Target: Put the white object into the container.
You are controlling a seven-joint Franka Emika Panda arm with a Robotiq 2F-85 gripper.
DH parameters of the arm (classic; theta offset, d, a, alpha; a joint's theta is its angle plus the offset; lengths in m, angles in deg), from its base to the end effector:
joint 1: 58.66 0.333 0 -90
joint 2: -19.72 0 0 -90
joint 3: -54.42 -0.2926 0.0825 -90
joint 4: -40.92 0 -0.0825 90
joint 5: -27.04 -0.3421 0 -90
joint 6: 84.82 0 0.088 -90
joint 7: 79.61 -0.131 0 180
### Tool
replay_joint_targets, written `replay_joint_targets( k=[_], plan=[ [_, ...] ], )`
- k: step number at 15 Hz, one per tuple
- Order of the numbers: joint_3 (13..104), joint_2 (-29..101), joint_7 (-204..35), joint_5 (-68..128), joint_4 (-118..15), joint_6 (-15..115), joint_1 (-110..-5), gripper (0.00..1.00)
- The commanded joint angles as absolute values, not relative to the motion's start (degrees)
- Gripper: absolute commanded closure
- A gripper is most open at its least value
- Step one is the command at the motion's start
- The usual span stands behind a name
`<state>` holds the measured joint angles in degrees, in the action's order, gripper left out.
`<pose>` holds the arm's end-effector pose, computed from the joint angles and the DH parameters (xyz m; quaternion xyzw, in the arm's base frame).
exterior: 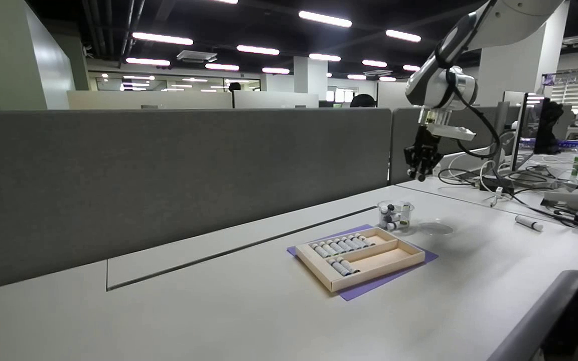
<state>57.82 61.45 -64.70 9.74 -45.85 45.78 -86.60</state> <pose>0.5811 -0.3325 0.2220 -0.9685 0.2286 -0.0561 0.0811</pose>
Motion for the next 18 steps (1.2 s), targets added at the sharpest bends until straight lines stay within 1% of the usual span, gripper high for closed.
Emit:
replay_joint_targets(
  k=[1,6,7,8,9,10,12,13,15,16,17,18],
  plan=[
    [56.66,61.49,-67.37,7.19,-47.00,46.20,-84.72,0.95],
    [56.27,59.29,-67.28,6.66,-50.98,46.66,-82.20,0.95],
    [56.56,59.45,-67.48,7.05,-50.82,45.90,-81.85,0.65],
    [56.54,59.12,-67.27,7.02,-51.07,45.42,-81.81,0.54],
    [56.62,58.71,-67.30,6.99,-51.24,45.02,-81.80,0.49],
    [56.69,58.26,-67.34,6.95,-51.24,44.39,-81.86,0.40],
    [56.99,57.27,-67.33,7.05,-51.29,43.69,-81.90,0.27],
    [57.21,56.53,-67.27,7.18,-51.39,43.09,-81.95,0.18],
    [58.22,55.25,-67.09,8.68,-50.99,38.96,-82.00,0.05],
    [60.17,54.55,-68.32,11.45,-50.93,35.33,-81.31,0.00],
    [58.15,57.59,-65.58,8.58,-49.12,39.58,-81.94,0.15],
    [59.01,56.82,-65.81,9.64,-49.13,37.30,-81.89,0.06]
  ],
)
